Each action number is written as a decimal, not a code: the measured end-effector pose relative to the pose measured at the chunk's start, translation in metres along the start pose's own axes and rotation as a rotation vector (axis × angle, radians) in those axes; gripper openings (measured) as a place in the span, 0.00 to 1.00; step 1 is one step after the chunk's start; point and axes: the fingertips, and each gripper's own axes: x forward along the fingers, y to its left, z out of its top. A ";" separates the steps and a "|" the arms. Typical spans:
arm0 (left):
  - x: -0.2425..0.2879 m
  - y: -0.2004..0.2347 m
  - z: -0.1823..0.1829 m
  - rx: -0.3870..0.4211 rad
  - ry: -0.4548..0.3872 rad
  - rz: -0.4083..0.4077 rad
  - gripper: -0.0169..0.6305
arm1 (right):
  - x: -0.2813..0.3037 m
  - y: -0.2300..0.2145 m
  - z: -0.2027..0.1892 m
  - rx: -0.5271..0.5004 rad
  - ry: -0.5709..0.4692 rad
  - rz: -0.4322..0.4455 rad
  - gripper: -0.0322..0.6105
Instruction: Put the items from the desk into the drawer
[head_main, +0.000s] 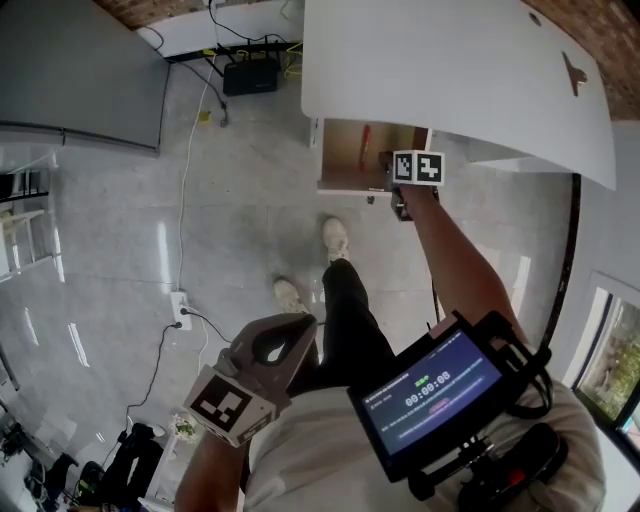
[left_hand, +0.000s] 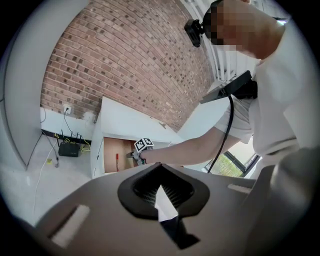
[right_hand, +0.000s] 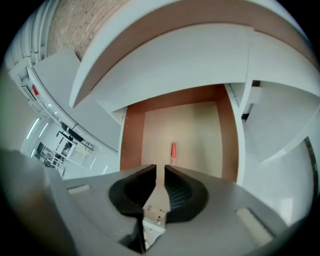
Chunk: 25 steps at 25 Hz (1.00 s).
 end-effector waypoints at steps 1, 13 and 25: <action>-0.005 -0.002 0.003 0.009 -0.010 -0.004 0.04 | -0.010 0.005 -0.002 -0.007 -0.008 0.000 0.13; -0.067 -0.032 0.003 0.135 -0.031 -0.062 0.04 | -0.138 0.078 -0.031 -0.085 -0.133 0.020 0.05; -0.114 -0.048 -0.009 0.182 -0.029 -0.071 0.04 | -0.250 0.178 -0.064 -0.205 -0.270 0.082 0.05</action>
